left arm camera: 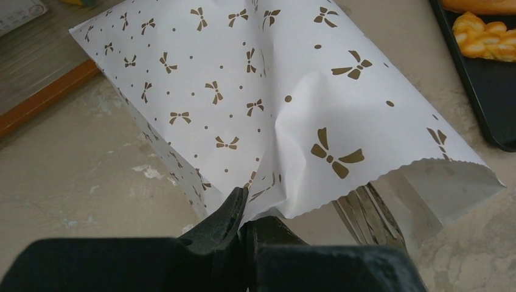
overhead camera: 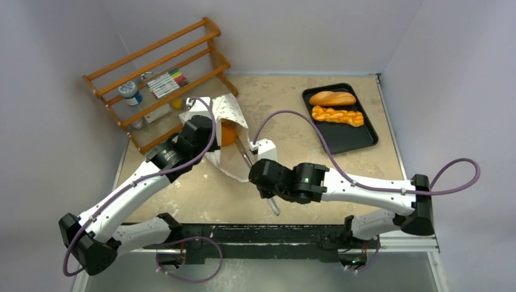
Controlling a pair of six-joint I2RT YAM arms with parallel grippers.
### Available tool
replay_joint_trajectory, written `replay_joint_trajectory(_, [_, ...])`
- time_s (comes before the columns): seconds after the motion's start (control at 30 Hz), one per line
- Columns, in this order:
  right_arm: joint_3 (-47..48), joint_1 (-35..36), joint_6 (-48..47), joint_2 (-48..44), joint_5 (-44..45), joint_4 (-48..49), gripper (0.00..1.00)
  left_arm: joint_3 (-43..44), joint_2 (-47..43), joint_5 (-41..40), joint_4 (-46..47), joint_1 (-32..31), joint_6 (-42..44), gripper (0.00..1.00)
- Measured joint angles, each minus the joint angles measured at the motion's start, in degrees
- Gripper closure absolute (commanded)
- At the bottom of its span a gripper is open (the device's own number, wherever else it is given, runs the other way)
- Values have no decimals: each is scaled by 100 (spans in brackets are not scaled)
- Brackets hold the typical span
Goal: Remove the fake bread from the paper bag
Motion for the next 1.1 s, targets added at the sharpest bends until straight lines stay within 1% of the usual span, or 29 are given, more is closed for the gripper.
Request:
replay_joint_trajectory(0.27, [625, -166, 0, 793, -262, 66, 74, -140, -260, 83, -118, -15, -48, 100])
replay_joint_trajectory(0.53, [688, -531, 0, 977, -636, 216, 68, -216, -391, 98, -166, -66, -114, 100])
replay_joint_trajectory(0.9, [951, -1016, -24, 1679, -846, 590, 67, -223, -520, 96, -208, -136, -109, 100])
replay_joint_trajectory(1.1, [1248, -1056, -24, 1794, -769, 601, 65, -271, -560, 96, -210, -138, -107, 100])
